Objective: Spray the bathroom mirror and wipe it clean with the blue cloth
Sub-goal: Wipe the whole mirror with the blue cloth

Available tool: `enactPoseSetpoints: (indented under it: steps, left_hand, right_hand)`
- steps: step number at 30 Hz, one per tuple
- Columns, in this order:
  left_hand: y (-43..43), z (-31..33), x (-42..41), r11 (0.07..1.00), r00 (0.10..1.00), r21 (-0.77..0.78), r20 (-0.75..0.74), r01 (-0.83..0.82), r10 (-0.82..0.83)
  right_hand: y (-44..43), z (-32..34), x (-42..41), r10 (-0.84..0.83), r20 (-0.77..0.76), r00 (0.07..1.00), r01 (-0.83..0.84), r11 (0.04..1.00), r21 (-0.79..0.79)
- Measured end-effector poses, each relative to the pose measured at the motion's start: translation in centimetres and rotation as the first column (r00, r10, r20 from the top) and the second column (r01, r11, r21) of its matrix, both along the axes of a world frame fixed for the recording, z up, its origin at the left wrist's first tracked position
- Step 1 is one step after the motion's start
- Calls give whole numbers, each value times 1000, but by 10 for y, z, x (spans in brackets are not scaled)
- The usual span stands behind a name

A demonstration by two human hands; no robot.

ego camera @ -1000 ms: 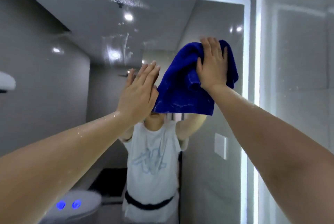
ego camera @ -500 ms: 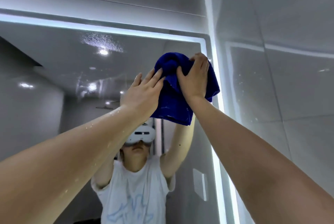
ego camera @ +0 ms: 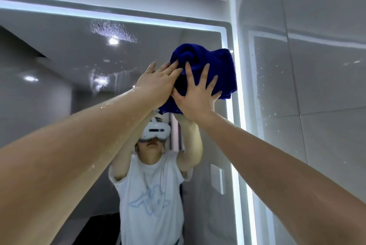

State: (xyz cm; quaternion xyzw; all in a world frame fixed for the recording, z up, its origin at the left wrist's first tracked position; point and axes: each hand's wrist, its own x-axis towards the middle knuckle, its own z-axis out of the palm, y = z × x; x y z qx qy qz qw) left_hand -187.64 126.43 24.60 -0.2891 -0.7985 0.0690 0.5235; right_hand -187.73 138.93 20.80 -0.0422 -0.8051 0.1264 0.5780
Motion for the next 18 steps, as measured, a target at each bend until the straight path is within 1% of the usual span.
enactPoseSetpoints:
  steps: [1,3,4,6,11,14,18]
  left_hand:
    - [-2,-3,1,994,996,56,-22,89,-88]
    - [-6,-12,2,929,949,207,-137,308,-284]
    - [-9,-17,3,885,921,265,-186,382,-342]
    - [-14,-26,-2,829,891,331,-220,451,-397]
    - [-21,-29,-20,852,920,353,-210,387,-331]
    - [-21,-23,-29,888,945,332,-185,320,-271]
    - [-21,-8,-29,899,944,315,-225,304,-241]
  right_hand:
    - [0,3,0,8,6,1000,-8,1000,-12]
    - [1,10,-2,12,39,999,-11,999,-30]
    - [1,12,-3,14,59,998,-12,999,-32]
    - [4,16,-3,-5,63,998,5,1000,-2]
    - [32,44,1,-15,78,997,7,995,101]
    - [40,61,1,-17,83,996,7,993,114]
    - [44,85,2,-37,79,996,28,994,108]
